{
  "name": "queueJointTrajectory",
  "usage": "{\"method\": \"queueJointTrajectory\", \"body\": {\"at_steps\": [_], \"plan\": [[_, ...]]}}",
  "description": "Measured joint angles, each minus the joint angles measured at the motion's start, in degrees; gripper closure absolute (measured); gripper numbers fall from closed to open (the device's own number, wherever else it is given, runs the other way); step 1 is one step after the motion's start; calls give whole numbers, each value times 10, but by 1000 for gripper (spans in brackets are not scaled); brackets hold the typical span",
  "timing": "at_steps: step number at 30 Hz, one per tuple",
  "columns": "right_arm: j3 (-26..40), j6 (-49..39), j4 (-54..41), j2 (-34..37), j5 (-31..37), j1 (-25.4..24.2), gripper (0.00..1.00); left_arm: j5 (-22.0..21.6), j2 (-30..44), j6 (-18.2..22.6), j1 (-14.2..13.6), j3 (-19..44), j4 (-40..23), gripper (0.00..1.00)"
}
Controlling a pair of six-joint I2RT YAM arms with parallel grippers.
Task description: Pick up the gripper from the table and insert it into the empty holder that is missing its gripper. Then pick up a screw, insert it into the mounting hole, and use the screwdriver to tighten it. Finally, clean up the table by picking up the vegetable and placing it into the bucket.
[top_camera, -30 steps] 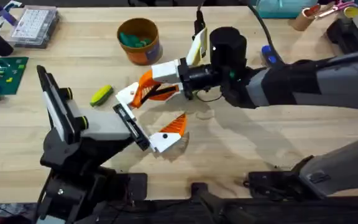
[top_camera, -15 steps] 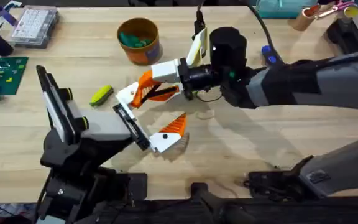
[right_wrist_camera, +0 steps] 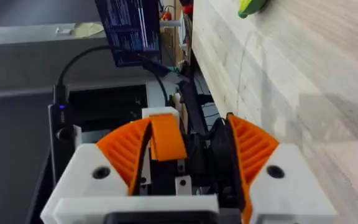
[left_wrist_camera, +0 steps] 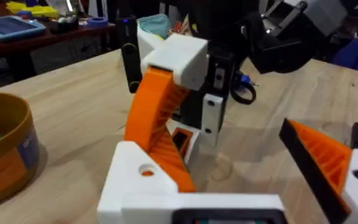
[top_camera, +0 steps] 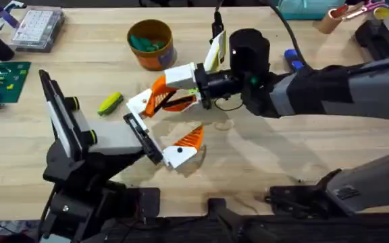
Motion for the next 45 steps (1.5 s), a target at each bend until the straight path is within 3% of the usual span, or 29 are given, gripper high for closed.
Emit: {"method": "queueJointTrajectory", "body": {"at_steps": [12, 15, 17, 31, 40, 45], "plan": [[-4, 0, -7, -17, -10, -3, 218, 12, 0, 14, 0, 0, 9, 10], [-5, 3, -4, -28, -14, -5, 80, 23, 0, 16, -1, 1, 4, 10], [-5, 2, 2, -38, -21, -4, 57, 40, 0, 14, -8, 1, -2, 9], [-5, 1, 4, -48, -70, -7, 37, 65, 0, 12, -11, 1, -5, 9], [-5, -7, 1, -48, -147, -53, 37, 65, 0, 12, -11, 1, -5, 10], [-4, -40, -65, -48, -171, -65, 6, 65, 0, 12, -11, 1, -5, 10]]}}
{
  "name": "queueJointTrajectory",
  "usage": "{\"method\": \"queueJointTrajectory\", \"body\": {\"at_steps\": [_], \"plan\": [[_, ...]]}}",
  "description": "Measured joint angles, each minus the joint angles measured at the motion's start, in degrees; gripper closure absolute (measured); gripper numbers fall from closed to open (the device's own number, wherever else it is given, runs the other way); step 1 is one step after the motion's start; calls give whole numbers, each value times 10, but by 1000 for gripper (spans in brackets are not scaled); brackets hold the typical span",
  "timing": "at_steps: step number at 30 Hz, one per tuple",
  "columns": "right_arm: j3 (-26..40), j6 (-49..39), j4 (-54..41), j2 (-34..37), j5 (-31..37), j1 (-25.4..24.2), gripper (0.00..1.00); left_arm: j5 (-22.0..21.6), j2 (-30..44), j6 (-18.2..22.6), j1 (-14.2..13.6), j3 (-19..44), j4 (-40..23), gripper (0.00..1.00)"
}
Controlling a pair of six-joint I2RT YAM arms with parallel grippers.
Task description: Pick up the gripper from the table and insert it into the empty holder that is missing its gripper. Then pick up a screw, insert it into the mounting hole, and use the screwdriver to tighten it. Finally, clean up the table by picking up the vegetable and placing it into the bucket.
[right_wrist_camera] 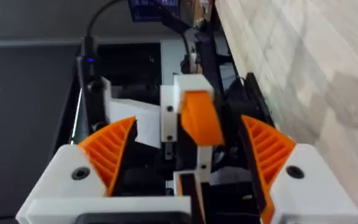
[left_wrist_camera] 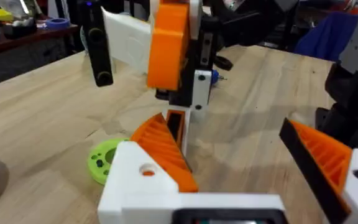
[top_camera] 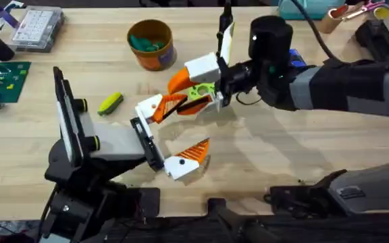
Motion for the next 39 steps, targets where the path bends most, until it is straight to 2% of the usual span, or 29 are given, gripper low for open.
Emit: {"method": "queueJointTrajectory", "body": {"at_steps": [4, 11, 15, 18, 21, 22, 23, 25, 39], "plan": [[0, -36, -52, 0, -8, 0, 6, 0, 0, 0, 0, 0, 0, 10], [0, -63, -52, 0, -10, -4, 9, 0, 0, 0, 0, 0, 0, 10], [0, -69, -50, 0, -10, -16, 92, 0, 0, 0, 0, 0, 0, 10], [0, -72, -50, 0, -10, -23, 236, 0, 0, 0, 0, 0, 0, 10], [0, -73, -50, 0, -10, -25, 441, 0, 0, 0, 0, 0, 0, 10], [0, -76, -50, 0, -10, -25, 684, 0, 0, 0, 0, 0, 0, 9], [0, -76, -50, 0, -10, -25, 803, 0, 0, 0, 0, 0, 0, 9], [0, -75, -50, 0, -10, -25, 966, 0, 0, 0, 0, 0, 0, 9], [0, -71, -52, 0, 1, -25, 989, -6, 0, -4, 0, 0, 0, 10]]}}
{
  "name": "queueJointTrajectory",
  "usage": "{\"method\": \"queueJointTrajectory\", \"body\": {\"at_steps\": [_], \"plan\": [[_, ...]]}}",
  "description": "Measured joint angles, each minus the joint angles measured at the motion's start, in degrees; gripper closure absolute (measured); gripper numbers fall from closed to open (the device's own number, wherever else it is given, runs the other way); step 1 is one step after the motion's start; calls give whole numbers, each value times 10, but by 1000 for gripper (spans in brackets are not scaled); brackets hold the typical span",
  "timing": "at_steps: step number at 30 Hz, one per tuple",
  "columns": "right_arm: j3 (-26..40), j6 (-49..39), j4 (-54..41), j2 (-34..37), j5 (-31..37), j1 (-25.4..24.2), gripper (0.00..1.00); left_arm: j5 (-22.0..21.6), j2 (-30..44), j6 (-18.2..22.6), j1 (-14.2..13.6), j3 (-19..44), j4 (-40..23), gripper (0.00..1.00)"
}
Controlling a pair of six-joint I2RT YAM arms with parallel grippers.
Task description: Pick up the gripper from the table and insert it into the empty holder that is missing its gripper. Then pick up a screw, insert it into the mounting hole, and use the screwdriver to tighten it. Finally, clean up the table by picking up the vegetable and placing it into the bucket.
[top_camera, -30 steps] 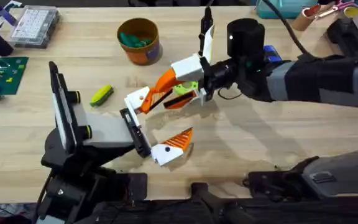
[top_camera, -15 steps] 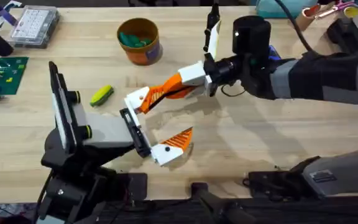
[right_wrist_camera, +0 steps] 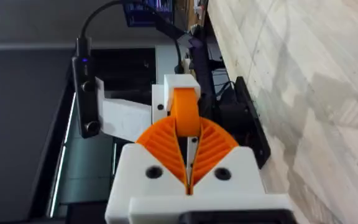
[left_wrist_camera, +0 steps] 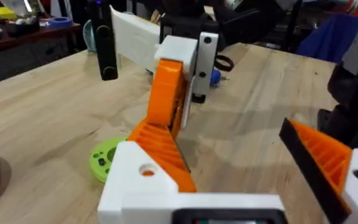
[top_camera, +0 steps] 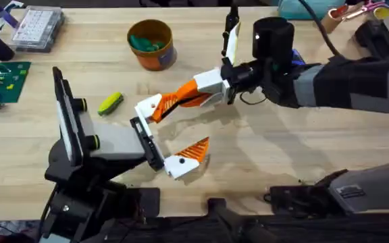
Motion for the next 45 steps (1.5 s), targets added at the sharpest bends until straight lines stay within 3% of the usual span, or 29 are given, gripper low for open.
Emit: {"method": "queueJointTrajectory", "body": {"at_steps": [5, 19, 37, 41, 45], "plan": [[0, 4, 2, 0, 27, 8, 990, -15, 0, -6, 0, 0, 0, 10], [3, 33, 51, -6, 148, 61, 990, -109, 0, -15, 2, 0, 5, 10], [3, 47, 57, -6, 183, 78, 989, -131, 0, -16, 5, 0, 5, 10], [3, 50, 55, -6, 187, 80, 844, -132, 0, -15, 5, 0, 6, 10], [3, 50, 52, -6, 188, 89, 781, -122, 0, -15, 4, 0, 6, 10]]}}
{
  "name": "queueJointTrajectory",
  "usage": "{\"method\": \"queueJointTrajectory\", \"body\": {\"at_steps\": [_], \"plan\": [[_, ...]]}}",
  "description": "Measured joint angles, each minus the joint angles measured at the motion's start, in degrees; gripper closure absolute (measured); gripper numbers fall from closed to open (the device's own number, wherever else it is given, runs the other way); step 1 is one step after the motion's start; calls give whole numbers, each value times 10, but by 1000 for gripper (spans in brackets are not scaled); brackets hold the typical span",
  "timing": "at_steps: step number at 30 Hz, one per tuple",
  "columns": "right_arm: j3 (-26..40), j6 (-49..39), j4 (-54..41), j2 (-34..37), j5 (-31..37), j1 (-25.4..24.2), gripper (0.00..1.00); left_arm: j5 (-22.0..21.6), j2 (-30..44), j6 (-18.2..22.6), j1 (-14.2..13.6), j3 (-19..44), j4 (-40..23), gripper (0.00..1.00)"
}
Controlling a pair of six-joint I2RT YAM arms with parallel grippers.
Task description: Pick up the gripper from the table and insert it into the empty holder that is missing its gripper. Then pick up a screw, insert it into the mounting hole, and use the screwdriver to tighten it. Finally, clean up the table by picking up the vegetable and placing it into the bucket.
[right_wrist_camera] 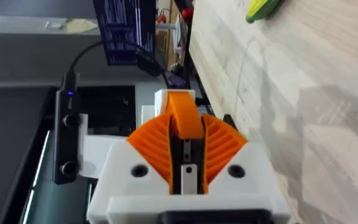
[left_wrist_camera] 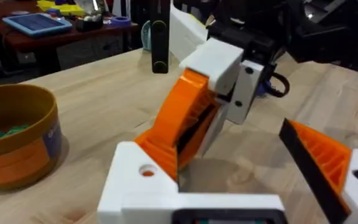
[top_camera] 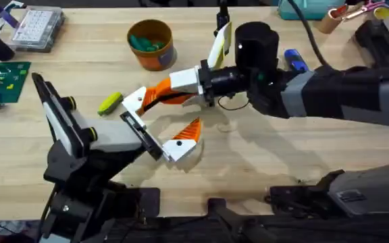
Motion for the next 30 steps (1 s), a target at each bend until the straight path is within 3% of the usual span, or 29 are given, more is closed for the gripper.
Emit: {"method": "queueJointTrajectory", "body": {"at_steps": [8, 19, 21, 22, 30], "plan": [[0, 0, 0, 0, 3, 1, 767, 1, 0, 0, 0, 0, 0, 9], [0, 0, -2, 0, -1, 1, 646, 3, 0, 3, 0, 0, 0, 10], [0, 0, -2, 0, -7, 1, 590, 9, 0, 4, -1, 0, 0, 10], [0, 0, -3, 0, -20, -1, 481, 18, 0, 4, -3, 0, 0, 10], [0, -1, -3, 0, -29, -10, 319, 20, 0, 4, -3, 0, 0, 10]]}}
